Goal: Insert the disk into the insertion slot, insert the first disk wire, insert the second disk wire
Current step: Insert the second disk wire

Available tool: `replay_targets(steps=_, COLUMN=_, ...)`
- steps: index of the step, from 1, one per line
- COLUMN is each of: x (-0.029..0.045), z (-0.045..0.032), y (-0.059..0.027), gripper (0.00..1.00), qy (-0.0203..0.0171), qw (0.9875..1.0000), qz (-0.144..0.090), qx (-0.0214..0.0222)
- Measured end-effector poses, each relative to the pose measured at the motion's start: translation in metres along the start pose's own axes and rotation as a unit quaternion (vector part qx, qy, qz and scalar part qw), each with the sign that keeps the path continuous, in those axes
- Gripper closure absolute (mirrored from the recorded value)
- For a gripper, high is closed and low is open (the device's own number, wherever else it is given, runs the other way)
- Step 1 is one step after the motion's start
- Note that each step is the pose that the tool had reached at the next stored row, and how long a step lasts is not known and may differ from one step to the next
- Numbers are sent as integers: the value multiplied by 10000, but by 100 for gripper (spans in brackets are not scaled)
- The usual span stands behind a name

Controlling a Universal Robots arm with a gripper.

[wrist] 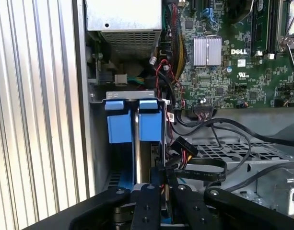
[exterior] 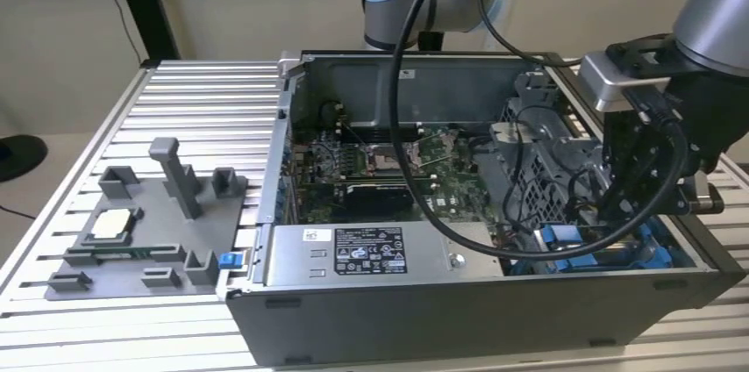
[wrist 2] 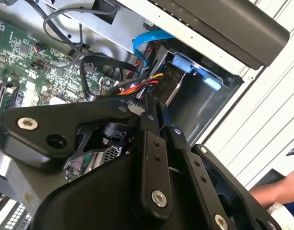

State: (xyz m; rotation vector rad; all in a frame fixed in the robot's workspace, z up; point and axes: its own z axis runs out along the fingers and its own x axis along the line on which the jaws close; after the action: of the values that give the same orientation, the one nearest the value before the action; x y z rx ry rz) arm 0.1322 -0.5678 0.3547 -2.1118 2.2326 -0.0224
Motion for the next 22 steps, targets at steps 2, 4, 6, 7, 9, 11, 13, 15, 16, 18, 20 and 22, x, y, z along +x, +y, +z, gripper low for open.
replay_targets(steps=2, x=2, z=8, y=-1, gripper=100, qy=0, qw=10000, qz=-1, qx=0)
replay_targets(steps=4, x=5, z=15, y=-1, gripper=100, qy=0, qw=10000, qz=-1, qx=0)
replay_targets(steps=6, x=7, z=21, y=-1, gripper=100, qy=0, qw=10000, qz=-1, qx=0)
replay_targets(steps=7, x=8, z=23, y=-1, gripper=100, qy=0, qw=10000, qz=-1, qx=0)
replay_targets(steps=9, x=8, z=29, y=-1, gripper=100, qy=0, qw=10000, qz=0, qx=0)
replay_targets(steps=11, x=8, z=33, y=-4, gripper=100, qy=0, qw=10000, qz=-1, qx=0)
replay_targets(steps=13, x=9, z=38, y=-6, gripper=100, qy=0, qw=10000, qz=0, qx=0)
replay_targets(steps=15, x=9, z=42, y=-8, gripper=100, qy=0, qw=10000, qz=-1, qx=0)
replay_targets(steps=16, x=10, z=44, y=-9, gripper=100, qy=0, qw=10000, qz=-1, qx=0)
replay_targets(steps=18, x=10, z=49, y=-10, gripper=100, qy=0, qw=10000, qz=0, qx=0)
replay_targets(steps=20, x=10, z=53, y=-10, gripper=100, qy=0, qw=10000, qz=0, qx=0)
replay_targets(steps=22, x=10, z=58, y=-11, gripper=100, qy=-1, qw=10000, qz=-1, qx=0)
